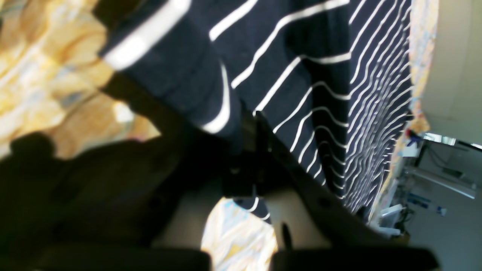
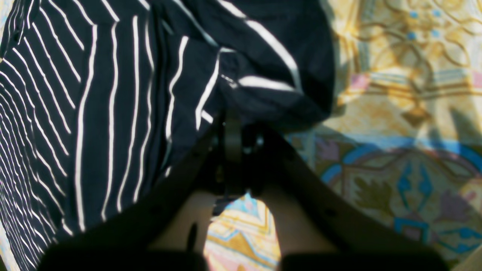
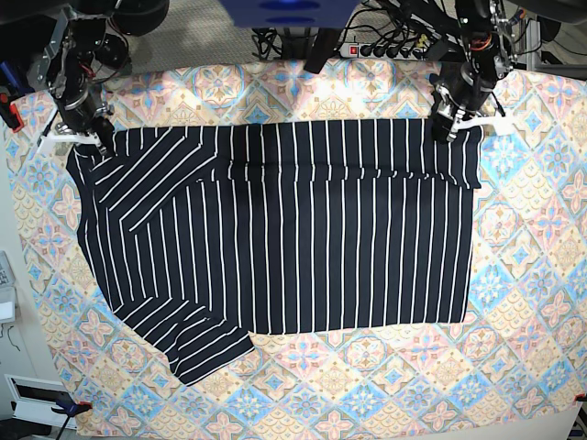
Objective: Fold the T-shirt properly
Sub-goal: 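Drag the folded shirt with both grippers toward the robot base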
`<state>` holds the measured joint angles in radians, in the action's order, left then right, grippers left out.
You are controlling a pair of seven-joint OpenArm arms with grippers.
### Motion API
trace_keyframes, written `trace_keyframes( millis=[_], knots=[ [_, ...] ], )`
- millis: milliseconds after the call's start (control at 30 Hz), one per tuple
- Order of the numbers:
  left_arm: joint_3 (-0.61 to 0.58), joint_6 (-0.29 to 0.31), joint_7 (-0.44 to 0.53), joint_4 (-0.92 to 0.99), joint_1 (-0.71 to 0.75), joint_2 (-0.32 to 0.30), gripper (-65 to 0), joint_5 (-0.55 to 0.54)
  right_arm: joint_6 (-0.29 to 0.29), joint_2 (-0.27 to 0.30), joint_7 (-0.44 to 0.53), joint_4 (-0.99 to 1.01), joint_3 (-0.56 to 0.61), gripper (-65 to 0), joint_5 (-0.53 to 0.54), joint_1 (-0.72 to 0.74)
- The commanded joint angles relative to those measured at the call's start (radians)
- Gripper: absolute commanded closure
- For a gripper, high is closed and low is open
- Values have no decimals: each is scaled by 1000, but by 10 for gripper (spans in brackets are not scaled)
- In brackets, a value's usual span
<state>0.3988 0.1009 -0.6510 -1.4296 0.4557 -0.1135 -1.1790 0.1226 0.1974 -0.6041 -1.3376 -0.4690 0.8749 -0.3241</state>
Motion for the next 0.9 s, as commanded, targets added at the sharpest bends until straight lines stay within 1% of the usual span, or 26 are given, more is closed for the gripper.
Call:
trace_keyframes(
  millis=[0, 200, 500, 633, 867],
  knots=[
    [5, 9, 4, -21, 12, -7, 0, -14, 12, 15, 16, -33, -3, 0, 10, -4],
    [5, 9, 6, -53, 58, -2, 0, -14, 12, 15, 16, -87, -3, 0, 10, -54],
    [2, 9, 4, -56, 104, 2, 0, -14, 12, 15, 16, -96, -4, 0, 10, -100],
    [2, 9, 4, -56, 131, 2, 0, -14, 12, 15, 16, -96, -26, 0, 10, -112],
    [2, 10, 6, -56, 147, 2, 0, -12, 12, 15, 14, -96, -20, 0, 10, -116]
  ],
)
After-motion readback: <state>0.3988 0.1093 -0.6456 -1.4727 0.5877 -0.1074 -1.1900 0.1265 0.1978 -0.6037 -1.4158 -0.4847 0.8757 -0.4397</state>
